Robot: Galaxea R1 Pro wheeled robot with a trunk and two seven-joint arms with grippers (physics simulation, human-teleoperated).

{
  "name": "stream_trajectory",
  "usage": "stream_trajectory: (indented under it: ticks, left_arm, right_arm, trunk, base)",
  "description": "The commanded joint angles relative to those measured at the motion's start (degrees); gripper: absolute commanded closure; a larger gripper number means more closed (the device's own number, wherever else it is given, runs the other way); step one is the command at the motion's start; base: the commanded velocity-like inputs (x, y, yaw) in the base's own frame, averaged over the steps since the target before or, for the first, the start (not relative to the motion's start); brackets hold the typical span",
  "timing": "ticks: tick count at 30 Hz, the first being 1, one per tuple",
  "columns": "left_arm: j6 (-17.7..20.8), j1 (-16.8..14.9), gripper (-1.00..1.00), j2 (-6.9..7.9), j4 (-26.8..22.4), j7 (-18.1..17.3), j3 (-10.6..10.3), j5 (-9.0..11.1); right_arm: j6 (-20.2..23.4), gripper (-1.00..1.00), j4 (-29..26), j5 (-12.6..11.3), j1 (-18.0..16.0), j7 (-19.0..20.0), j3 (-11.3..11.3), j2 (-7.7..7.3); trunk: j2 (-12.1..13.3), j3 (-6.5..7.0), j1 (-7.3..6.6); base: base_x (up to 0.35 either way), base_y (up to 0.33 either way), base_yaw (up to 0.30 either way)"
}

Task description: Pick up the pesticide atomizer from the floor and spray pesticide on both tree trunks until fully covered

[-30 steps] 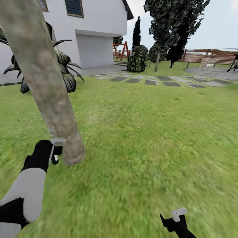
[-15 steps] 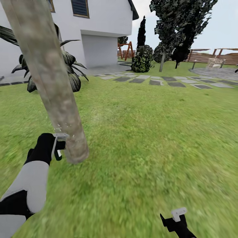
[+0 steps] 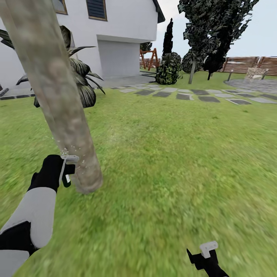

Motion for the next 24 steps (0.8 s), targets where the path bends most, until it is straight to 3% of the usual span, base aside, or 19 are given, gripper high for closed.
stream_trajectory:
  ticks: [1,8,12,14,19,24]
  left_arm:
    - [0.16,-0.04,1.0,-0.04,-0.07,-0.57,0.13,-0.65]
    - [0.16,0.05,1.0,0.04,-0.07,-0.56,0.12,-0.66]
    - [0.16,0.04,1.0,0.04,-0.07,-0.55,0.18,-0.65]
    - [0.16,0.05,1.0,0.04,-0.07,-0.55,0.27,-0.66]
    - [0.16,0.04,1.0,0.13,-0.07,-0.5,0.3,-0.69]
    - [0.16,0.09,1.0,0.36,-0.03,-0.48,0.2,-0.82]
  right_arm:
    - [-0.18,-1.0,0.03,0.29,-0.03,0.39,-0.51,0.01]
    - [-0.19,-1.0,0.03,0.23,-0.03,0.35,-0.5,0.0]
    - [-0.13,-1.0,0.05,0.15,-0.03,-8.68,-0.45,0.24]
    - [-0.12,-1.0,0.1,0.17,-0.03,-10.41,-0.41,0.26]
    - [-0.11,-1.0,0.09,0.26,-0.03,-10.77,-0.34,0.33]
    - [-0.11,-1.0,0.12,0.29,-0.03,-10.78,-0.34,0.46]
  trunk:
    - [-0.02,-0.05,0.02]
    - [-0.02,-0.05,0.02]
    - [-0.02,-0.05,0.02]
    - [-0.02,-0.05,0.02]
    - [-0.02,-0.05,0.02]
    - [-0.02,-0.05,0.02]
  base:
    - [0.248,-0.173,0.0]
    - [0.199,-0.21,0.0]
    - [0.176,-0.227,0.0]
    - [0.121,-0.246,0.0]
    - [0.014,-0.27,0.026]
    - [0.0,-0.273,0.252]
